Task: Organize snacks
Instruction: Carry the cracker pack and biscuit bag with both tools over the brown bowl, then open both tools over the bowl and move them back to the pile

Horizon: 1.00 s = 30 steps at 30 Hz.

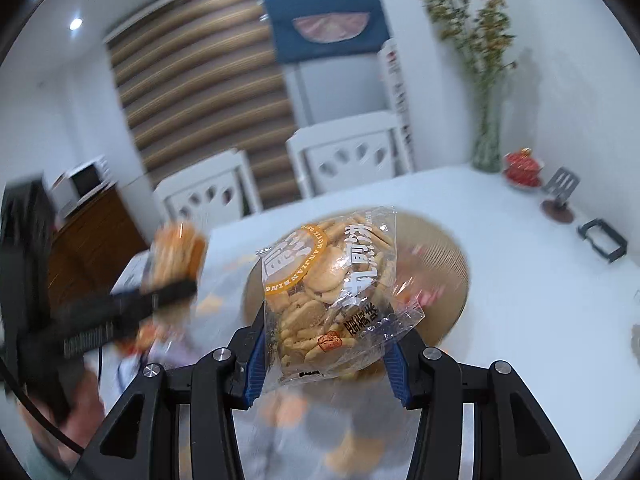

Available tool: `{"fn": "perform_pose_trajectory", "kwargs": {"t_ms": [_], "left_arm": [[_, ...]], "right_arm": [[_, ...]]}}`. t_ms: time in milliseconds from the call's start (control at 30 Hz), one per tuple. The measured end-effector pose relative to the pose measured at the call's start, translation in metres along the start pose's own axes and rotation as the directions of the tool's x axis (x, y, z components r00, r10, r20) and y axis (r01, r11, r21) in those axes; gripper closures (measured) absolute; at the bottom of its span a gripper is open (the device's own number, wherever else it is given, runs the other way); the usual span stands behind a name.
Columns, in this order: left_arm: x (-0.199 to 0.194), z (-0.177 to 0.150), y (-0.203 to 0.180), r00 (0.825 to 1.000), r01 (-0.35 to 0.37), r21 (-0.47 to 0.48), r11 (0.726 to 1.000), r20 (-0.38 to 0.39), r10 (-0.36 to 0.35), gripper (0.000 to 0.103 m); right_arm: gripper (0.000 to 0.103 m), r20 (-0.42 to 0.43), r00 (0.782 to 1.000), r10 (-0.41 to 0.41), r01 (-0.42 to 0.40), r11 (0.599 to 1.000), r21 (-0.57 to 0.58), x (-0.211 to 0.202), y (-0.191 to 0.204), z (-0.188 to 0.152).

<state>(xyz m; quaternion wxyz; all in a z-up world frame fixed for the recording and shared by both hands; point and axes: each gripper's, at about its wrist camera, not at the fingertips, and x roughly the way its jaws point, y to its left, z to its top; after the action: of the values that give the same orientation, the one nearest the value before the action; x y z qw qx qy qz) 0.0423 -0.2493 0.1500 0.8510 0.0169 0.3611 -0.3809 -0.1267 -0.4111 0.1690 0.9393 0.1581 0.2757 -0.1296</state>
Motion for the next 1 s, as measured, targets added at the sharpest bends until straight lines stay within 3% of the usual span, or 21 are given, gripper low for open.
{"fn": "perform_pose_trajectory", "kwargs": {"t_ms": [100,167,200,233,267,400,533,800,933,1000], "left_arm": [[0.019,0.009,-0.007,1.0,0.013,0.007,1.0,-0.01,-0.013,0.059],[0.031,0.018,-0.008,0.999,0.037,-0.002,0.999,-0.008,-0.037,0.058],[0.037,0.021,-0.008,0.999,0.043,-0.013,0.999,-0.01,-0.043,0.051],[0.042,0.025,-0.007,0.999,0.045,-0.029,0.999,-0.014,-0.045,0.042],[0.046,0.028,-0.005,0.999,0.04,-0.047,0.998,-0.016,-0.04,0.026],[0.027,0.023,0.009,0.999,0.052,-0.065,0.997,0.014,-0.051,0.024],[-0.01,0.01,0.029,0.999,0.013,-0.09,0.996,0.046,-0.008,0.024],[-0.11,-0.034,0.08,0.975,-0.169,-0.152,0.974,0.119,0.188,0.024],[-0.152,-0.07,0.114,0.948,-0.267,-0.219,0.939,0.113,0.296,0.024],[-0.164,-0.097,0.134,0.926,-0.333,-0.26,0.907,0.091,0.366,0.024]], "right_arm": [[0.055,0.011,0.999,-0.052,0.051,0.998,0.026,0.017,-0.005,0.028],[0.055,0.017,0.999,-0.042,0.041,0.998,0.049,0.028,-0.01,0.046],[0.053,0.017,0.999,-0.027,0.026,0.998,0.06,0.036,-0.013,0.055],[0.045,-0.003,0.999,-0.036,0.036,0.997,0.067,0.047,-0.018,0.062],[0.041,-0.018,0.999,-0.051,0.052,0.996,0.077,0.053,-0.022,0.065],[0.039,-0.054,0.998,0.012,-0.004,0.99,0.14,0.057,-0.037,0.056],[0.039,-0.077,0.996,0.044,-0.033,0.99,0.14,0.047,-0.033,0.033],[0.039,-0.103,0.98,0.17,-0.163,0.984,0.072,0.021,0.009,0.003],[0.039,-0.119,0.965,0.233,-0.235,0.972,-0.005,0.009,0.046,-0.02],[0.039,-0.138,0.956,0.258,-0.265,0.963,-0.036,0.011,0.061,-0.036]]}}
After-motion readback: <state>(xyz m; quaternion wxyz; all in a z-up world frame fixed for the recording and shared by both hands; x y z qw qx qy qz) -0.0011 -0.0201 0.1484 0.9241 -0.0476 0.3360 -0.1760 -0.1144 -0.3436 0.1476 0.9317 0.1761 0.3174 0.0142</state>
